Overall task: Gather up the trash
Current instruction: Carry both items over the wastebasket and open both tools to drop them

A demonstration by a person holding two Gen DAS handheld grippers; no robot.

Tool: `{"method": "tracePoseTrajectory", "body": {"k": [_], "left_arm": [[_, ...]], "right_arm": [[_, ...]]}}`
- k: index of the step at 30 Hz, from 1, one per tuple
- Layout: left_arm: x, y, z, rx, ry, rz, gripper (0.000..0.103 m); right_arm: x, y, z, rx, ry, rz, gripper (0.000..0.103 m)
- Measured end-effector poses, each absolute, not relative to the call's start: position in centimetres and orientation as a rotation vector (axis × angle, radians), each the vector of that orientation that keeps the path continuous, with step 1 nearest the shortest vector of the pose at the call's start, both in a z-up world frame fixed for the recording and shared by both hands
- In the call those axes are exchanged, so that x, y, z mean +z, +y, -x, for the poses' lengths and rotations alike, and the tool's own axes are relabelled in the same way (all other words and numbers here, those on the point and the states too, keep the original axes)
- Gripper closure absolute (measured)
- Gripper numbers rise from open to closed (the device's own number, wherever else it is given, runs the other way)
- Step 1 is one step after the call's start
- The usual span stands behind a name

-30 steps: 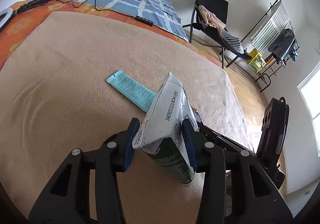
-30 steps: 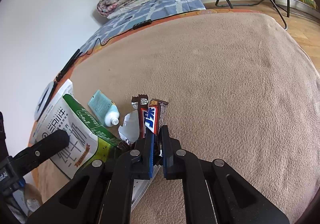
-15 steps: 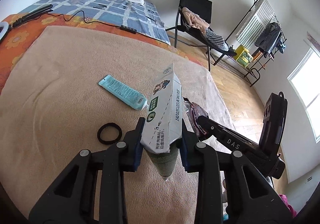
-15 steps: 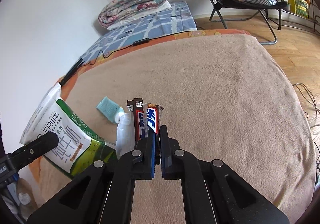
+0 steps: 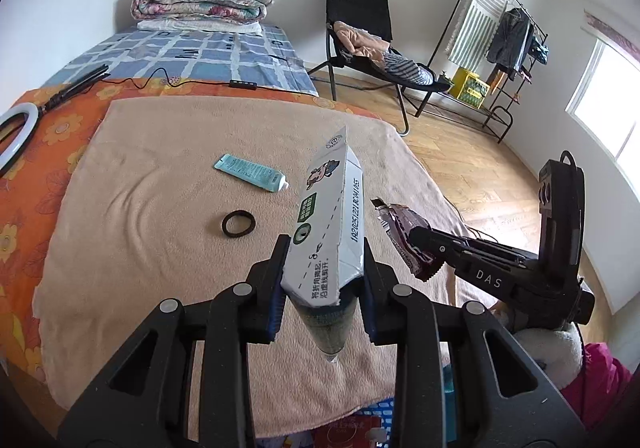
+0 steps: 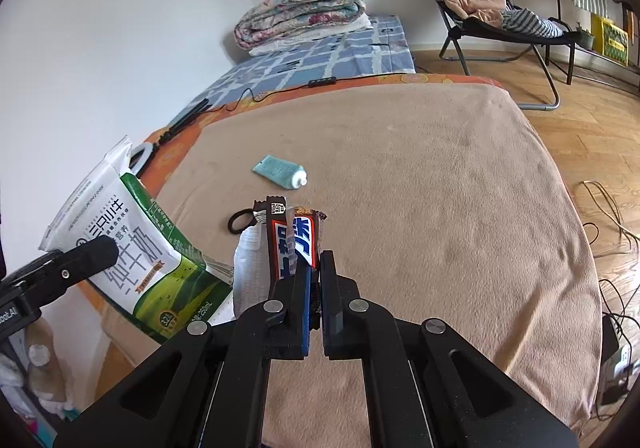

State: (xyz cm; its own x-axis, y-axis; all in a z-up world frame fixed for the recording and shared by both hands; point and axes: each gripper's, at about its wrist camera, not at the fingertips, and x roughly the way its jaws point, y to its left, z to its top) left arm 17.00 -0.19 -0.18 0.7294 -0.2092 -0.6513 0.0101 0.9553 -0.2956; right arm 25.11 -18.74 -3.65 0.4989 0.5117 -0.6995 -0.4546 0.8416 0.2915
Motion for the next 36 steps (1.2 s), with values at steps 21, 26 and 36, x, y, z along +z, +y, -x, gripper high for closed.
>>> {"method": "tracePoseTrajectory", "body": {"k": [21, 26, 36], "left_arm": [[-4.0, -1.9, -6.4, -0.212, 0.855, 0.267, 0.073], [-5.3, -3.0, -4.8, -0.222, 0.886, 0.23, 0.073], [-9.2, -4.6, -3.5, -0.237, 0.997, 0.191, 0.073]], "right_arm": [[-6.2, -19.9, -11.8, 0.648, 0.942, 0.051, 0.1], [-7.8, -20.5, -10.1, 0.64, 0.986, 0.04, 0.1], [-10.7, -20.8, -8.6, 0.617, 1.062, 0.041, 0.1]]}}
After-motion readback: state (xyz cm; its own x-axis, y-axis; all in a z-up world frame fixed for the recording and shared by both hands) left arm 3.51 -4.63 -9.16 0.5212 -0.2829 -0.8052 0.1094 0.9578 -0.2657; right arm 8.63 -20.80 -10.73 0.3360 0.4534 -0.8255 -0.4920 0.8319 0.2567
